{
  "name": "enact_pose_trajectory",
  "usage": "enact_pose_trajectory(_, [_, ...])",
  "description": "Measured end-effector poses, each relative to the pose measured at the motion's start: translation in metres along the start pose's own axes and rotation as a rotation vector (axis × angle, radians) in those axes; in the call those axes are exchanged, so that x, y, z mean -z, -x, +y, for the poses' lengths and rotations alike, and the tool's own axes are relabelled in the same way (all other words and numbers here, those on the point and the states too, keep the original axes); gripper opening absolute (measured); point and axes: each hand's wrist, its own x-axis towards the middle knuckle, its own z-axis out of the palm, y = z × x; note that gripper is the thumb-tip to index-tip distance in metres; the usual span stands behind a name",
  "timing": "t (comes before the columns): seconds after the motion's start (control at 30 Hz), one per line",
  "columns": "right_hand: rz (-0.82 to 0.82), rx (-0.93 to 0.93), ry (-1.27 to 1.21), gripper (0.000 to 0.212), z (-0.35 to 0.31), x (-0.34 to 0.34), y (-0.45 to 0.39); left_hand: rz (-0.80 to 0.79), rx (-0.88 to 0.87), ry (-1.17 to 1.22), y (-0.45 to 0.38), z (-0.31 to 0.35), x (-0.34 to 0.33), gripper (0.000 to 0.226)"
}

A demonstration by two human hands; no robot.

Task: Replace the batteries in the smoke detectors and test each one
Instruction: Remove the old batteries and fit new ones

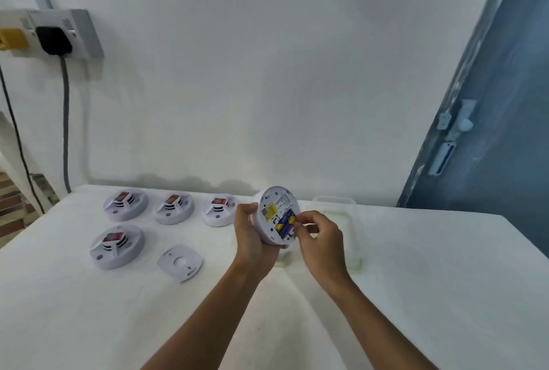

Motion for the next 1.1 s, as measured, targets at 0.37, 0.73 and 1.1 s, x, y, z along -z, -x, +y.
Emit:
enact_pose_trajectory(0.37, [-0.153, -0.219, -0.162, 0.004, 0.033, 0.085, -0.040, 0.050, -0.053, -0.191, -0.018, -0.074, -0.066, 0.042])
enact_pose_trajectory(0.73, [-0.094, -0.446, -0.374, 0.005, 0.045, 0.080, -0.064, 0.075, -0.108, -0.347, -0.045, -0.079, -0.069, 0.032])
enact_pose_trajectory(1.1, [0.073, -0.372, -0.123, 0.009, 0.068, 0.057, -0.117, 0.240, -0.136, -0.299, -0.077, -0.049, -0.054, 0.038])
